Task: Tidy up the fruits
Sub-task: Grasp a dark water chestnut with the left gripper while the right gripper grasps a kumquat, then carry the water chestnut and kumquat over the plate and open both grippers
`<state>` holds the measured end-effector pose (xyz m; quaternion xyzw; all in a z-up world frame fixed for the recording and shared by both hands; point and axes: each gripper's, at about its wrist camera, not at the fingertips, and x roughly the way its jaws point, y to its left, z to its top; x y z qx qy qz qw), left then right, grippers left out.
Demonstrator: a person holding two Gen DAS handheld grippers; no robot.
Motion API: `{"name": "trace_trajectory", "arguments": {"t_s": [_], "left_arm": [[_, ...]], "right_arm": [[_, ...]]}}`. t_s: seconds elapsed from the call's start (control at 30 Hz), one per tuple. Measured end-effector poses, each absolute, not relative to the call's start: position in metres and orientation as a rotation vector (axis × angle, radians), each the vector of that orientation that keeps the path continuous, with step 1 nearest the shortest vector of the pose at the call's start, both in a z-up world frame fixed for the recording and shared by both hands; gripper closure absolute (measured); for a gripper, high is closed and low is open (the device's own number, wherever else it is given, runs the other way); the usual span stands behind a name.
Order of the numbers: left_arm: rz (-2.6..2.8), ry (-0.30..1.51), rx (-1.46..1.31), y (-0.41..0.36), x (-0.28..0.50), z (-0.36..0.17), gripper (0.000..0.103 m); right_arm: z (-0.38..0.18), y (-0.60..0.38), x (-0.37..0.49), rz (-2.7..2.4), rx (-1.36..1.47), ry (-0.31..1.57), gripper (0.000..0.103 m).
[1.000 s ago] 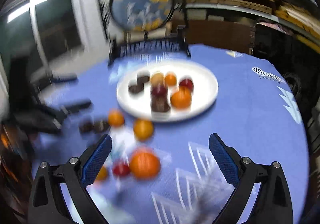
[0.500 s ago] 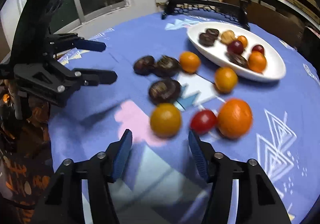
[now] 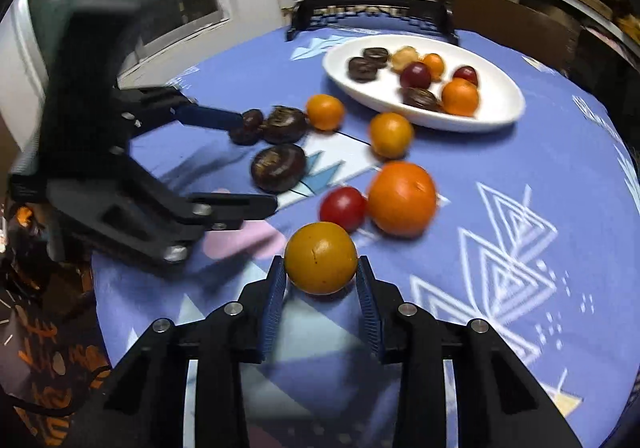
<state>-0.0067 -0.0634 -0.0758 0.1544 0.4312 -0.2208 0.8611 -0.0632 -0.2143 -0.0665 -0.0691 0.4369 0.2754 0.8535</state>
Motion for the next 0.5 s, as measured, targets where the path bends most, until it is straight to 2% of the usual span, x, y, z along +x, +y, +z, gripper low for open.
{"name": "trace_trajectory", "arguments": {"t_s": [0.17, 0.23, 0.27, 0.33, 0.4, 0.5], "left_arm": [[-0.439, 0.944, 0.288, -0.066, 0.008, -0.086, 0.018], [-0.437, 0.953, 0.282, -0.066, 0.011, -0.088, 0.022], [-0.439, 0.963, 0.281, -0.066, 0.011, -0.089, 0.030], [-0.448, 0.968, 0.265, -0.065, 0.013, -0.090, 0.037], [-0.446, 0.959, 0.262, -0.064, 0.011, -0.087, 0.061], [-0.452, 0.967, 0.249, -0.061, 0.010, -0.086, 0.062]], "right_arm": [[-0.073, -0.220, -0.064, 0.570, -0.119, 0.918, 0.067], [-0.075, -0.223, -0.064, 0.563, -0.105, 0.914, 0.067], [-0.076, -0.224, -0.064, 0.563, -0.096, 0.915, 0.067], [-0.078, -0.225, -0.064, 0.561, -0.088, 0.915, 0.067], [-0.078, -0.226, -0.066, 0.559, -0.084, 0.911, 0.067], [-0.078, -0.226, -0.068, 0.556, -0.080, 0.908, 0.067]]}}
